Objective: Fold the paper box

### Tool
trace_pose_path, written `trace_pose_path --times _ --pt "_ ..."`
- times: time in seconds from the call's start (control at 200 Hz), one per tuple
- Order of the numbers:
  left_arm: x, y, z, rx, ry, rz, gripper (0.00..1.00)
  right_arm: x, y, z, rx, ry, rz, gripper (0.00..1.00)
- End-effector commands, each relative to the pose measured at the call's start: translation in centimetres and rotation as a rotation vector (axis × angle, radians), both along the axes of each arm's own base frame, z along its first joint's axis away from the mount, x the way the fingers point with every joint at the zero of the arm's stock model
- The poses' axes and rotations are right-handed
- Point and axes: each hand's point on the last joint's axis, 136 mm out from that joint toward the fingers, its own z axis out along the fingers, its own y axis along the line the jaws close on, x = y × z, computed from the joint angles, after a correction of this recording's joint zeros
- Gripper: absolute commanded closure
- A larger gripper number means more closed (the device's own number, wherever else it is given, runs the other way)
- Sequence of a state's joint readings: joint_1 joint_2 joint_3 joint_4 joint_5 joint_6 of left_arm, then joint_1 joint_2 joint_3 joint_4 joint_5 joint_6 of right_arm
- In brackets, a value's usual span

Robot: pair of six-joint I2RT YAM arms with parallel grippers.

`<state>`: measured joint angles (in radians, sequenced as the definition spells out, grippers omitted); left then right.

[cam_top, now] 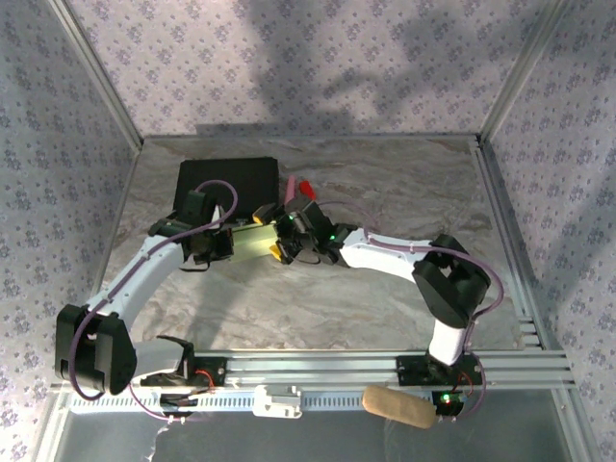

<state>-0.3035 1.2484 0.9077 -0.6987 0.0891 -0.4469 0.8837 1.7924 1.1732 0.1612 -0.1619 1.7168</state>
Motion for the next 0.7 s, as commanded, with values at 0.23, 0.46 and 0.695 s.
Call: trace_pose_path --times 0.23,0.46,0.695 --pt "0.3 -0.3 1.2 -0.014 -0.034 -0.004 1.0 2.0 0.0 -3.2 0.057 0.1 -0.075 0.19" --pt "-0.3 -0.7 6.1 -0.115 -0.154 0.033 0.67 2.1 -0.1 -4.2 0.043 0.093 -0.07 0.36" --pt "0.4 1.7 8.0 -0.233 -0.207 0.177 0.5 2.3 -0.1 -4.7 0.042 0.088 -0.069 0.42"
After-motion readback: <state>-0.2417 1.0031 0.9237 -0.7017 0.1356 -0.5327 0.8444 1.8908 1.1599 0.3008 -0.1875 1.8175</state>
